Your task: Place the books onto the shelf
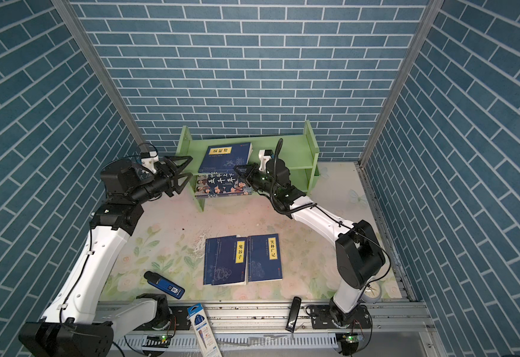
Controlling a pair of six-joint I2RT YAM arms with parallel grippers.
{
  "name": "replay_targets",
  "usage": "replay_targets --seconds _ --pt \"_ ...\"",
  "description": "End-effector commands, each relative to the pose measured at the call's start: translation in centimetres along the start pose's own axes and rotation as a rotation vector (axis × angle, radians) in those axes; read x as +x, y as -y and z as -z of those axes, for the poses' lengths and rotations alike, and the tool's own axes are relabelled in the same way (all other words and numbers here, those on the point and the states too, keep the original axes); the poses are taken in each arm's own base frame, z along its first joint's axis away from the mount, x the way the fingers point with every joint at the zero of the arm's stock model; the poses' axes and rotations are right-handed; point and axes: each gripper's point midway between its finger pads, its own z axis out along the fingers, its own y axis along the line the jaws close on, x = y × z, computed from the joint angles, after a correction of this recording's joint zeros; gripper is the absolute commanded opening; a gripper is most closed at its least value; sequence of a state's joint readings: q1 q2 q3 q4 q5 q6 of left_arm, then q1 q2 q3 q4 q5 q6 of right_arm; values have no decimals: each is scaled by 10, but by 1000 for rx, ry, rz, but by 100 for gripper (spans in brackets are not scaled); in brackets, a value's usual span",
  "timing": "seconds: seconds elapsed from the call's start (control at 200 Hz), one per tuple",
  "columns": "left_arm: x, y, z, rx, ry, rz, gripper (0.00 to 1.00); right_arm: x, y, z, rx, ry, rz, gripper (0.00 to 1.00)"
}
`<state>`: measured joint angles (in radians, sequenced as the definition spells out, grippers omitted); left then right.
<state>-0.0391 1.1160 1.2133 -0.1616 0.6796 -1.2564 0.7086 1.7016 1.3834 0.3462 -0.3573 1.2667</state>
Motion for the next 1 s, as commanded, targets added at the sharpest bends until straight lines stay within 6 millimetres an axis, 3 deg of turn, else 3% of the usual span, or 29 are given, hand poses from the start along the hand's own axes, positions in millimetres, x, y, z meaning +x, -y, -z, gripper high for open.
replay_targets --seconds 0.0,0.355,0.535,0.92,0.995 --pt "-9 34 12 93 16 -86 78 10 -28 0 -50 -87 90 0" --pt "-48 59 32 160 121 -86 79 4 -13 -24 -19 -122 78 0" --pt "-55 70 39 187 146 -97 80 0 -13 -35 -22 -132 74 0" --pt "-55 56 36 155 142 -59 81 -1 -5 -48 0 -160 55 0" --pt "-55 52 35 149 141 -48 81 -2 -5 -50 7 -174 52 5"
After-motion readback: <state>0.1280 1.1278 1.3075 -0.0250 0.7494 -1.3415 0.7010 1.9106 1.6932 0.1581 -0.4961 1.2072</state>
